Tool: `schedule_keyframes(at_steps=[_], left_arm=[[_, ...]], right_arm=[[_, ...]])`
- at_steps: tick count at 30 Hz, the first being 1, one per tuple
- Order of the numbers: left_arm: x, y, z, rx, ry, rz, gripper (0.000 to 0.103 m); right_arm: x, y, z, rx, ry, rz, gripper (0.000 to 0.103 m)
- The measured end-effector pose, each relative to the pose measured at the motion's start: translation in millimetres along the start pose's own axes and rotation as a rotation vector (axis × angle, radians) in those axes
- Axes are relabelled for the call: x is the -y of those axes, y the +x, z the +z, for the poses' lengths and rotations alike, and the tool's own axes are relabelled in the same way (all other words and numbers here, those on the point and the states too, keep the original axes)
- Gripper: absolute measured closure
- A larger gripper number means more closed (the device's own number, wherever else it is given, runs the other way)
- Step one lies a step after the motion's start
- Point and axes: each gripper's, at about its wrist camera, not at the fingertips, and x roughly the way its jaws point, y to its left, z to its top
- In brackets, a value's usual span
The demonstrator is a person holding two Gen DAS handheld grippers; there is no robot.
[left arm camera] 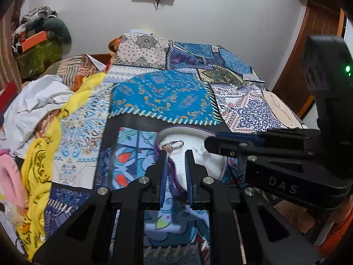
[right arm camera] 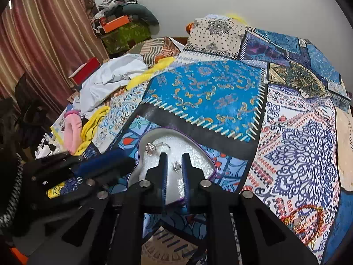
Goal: Organize jewelry
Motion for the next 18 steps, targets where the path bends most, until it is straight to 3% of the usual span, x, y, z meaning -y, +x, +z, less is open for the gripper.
schedule_keyframes(at_steps=[4,18], left_arm=[[-6,-9,0,0.003,-0.006,0.030,0.088],[10,-40,5,0.047,0.020,0.058,0.068]], right_arm=[[-1,-6,-4,0.016,0.003,-0.023,0.066],[1,-51,-8,0.105,-0.002,-0.066,0.063]])
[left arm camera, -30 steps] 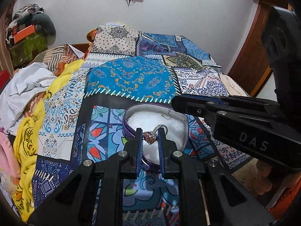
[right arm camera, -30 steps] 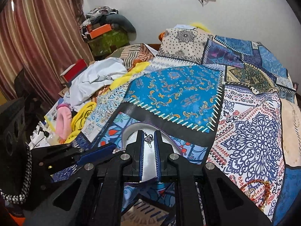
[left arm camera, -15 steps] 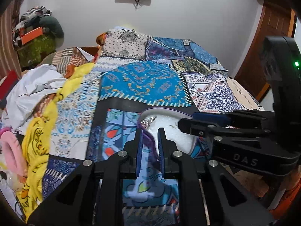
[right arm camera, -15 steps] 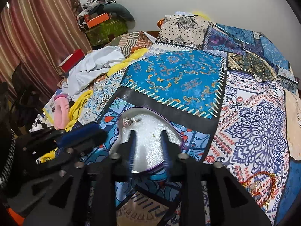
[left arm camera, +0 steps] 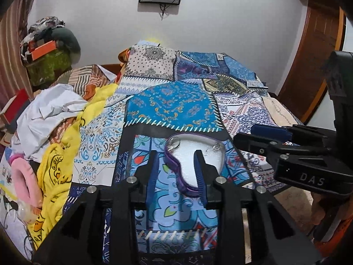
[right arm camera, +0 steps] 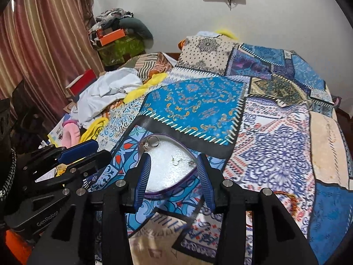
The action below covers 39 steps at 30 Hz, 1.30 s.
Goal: Organize jewelry
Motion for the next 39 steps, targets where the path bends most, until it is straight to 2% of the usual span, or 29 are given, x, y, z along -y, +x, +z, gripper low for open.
schedule_keyframes(at_steps=[8,21,29,39], left_arm=[[34,-2,7,0.010,0.043,-0.050,0.064],[106,23,14,-0.033,0.142,-0.147,0.063],[135,49,5,-0.095,0.181,-0.175,0.063],[153,73,-15,-0.187,0.213,-0.219,0.063]], right_arm=[[24,-36,-11,0.055,-0.001,-0.099,0.063],[105,-90,-44,0.084,0.128,-0.256,0.063],[129,-89,-68,0.046,0.186,-0.255,0.063],[136,-73,-88,-0.009,0.207,-0.199,0.063]])
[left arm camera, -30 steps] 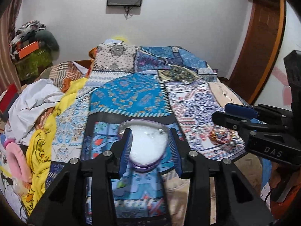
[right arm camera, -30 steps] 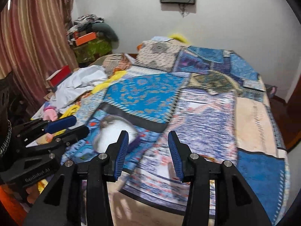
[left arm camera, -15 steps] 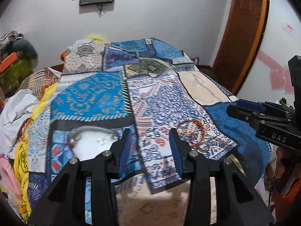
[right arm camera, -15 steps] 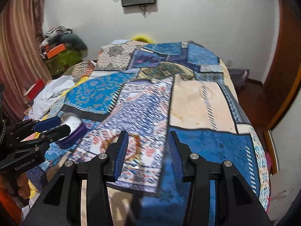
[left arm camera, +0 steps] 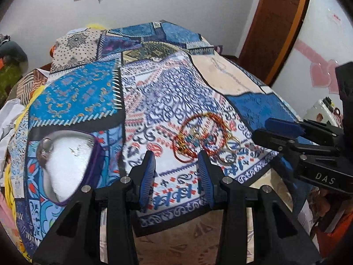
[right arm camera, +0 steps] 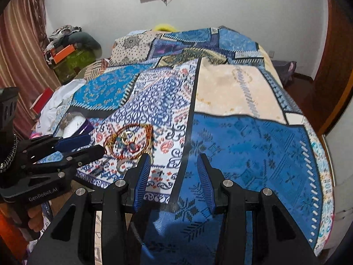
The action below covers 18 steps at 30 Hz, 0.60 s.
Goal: Organize jewelry
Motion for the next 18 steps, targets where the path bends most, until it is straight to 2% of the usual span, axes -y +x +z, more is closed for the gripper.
schedule_keyframes(at_steps=[2,5,7,10,13,18], left_arm=[[2,4,-2,-0.003,0.008,0.009,0.064],[0,6,-1,0.008,0.007,0.026,0.078],[-3,8,0,0.010,-0.004,0.021,0.087],[-6,10,-1,0.014,-0.007,0.024,0.096],[-9,10,0,0.018,-0.015,0.029,0.102],[-14,8,1,0.028,-0.038,0.021,0.103]], right_arm=[[-1,6,-2,-0.021,-0.011,0.021,0.063],[-4,11,-4,-0.034,-0.036,0.017,0.063],[-6,12,-6,-0.034,-0.055,0.017,0.058],[-11,13,-7,-0.034,-0.082,0.020,0.056],[-15,16,-6,-0.030,-0.103,0.016,0.056],[-18,21,-5,-0.018,-0.112,0.027,0.056]])
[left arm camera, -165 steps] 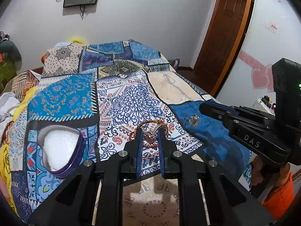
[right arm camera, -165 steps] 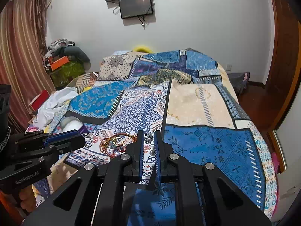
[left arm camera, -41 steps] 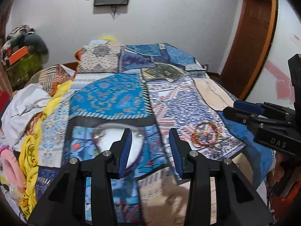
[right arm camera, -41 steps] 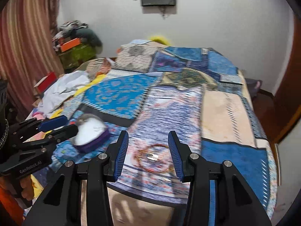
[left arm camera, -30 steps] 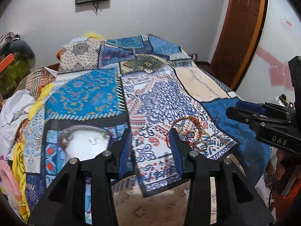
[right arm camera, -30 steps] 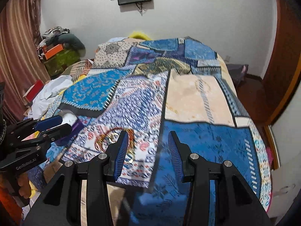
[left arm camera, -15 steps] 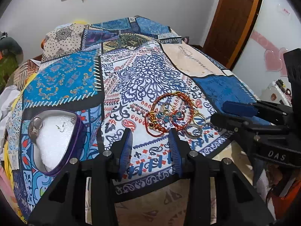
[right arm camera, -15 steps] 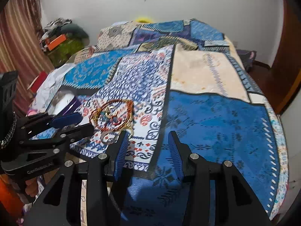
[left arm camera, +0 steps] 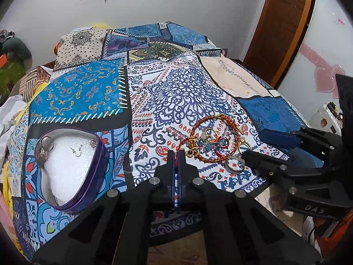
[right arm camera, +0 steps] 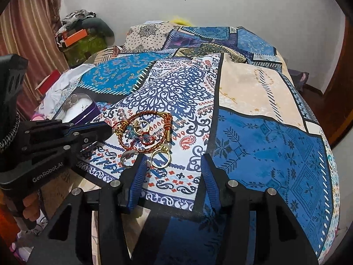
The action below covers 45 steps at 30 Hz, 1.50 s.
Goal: Organize jewelry
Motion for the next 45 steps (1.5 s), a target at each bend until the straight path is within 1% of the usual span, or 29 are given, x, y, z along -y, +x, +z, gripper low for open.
schedule_keyframes(at_steps=[2,4,5,7,11,21,23,26,27,29,30,31,32,38,40,42,45], left_arm=[[-1,-4,2,0.012,-0.004,-0.008,0.103],[0,-11,6,0.034,-0.003,-0.013,0.103],[1,-16,8,0.048,-0.001,-0.014,0.103],[3,-26,14,0.075,0.001,-0.013,0.103],[4,-45,23,0.123,-0.001,-0.019,0.103],[17,-94,40,0.239,0.026,-0.046,0.103],[18,-103,42,0.261,0.031,-0.039,0.103],[16,-111,42,0.277,0.030,-0.032,0.103],[15,-113,41,0.279,0.028,-0.028,0.103],[14,-114,40,0.279,0.025,-0.027,0.103],[14,-113,39,0.278,0.024,-0.026,0.103],[13,-112,37,0.274,0.023,-0.027,0.103],[13,-110,37,0.271,0.023,-0.027,0.103],[10,-104,32,0.256,0.020,-0.025,0.103],[6,-102,33,0.254,0.012,-0.029,0.103],[4,-101,33,0.252,0.005,-0.032,0.103],[1,-100,33,0.251,0.000,-0.033,0.103]], right_arm=[[-1,1,0,0.008,0.001,-0.002,0.059],[0,2,0,0.016,0.006,-0.004,0.074],[1,2,0,0.018,0.012,0.009,0.078],[7,2,1,0.021,0.047,0.058,0.094],[11,-1,2,0.029,0.094,0.088,0.096],[6,-28,7,0.098,0.087,0.059,0.096],[7,-31,6,0.099,0.086,0.061,0.096],[7,-28,7,0.071,0.077,0.056,0.096],[7,-25,6,0.050,0.080,0.043,0.095],[9,-23,5,0.025,0.097,0.042,0.086],[11,-20,5,0.018,0.110,0.045,0.076],[12,-20,5,0.019,0.118,0.044,0.070],[12,-20,5,0.022,0.120,0.045,0.070],[3,-5,10,0.012,0.071,0.024,0.070],[0,6,11,-0.017,0.050,0.006,0.070],[-2,11,10,-0.009,0.034,-0.011,0.071],[-2,11,8,0.002,0.031,-0.032,0.086]])
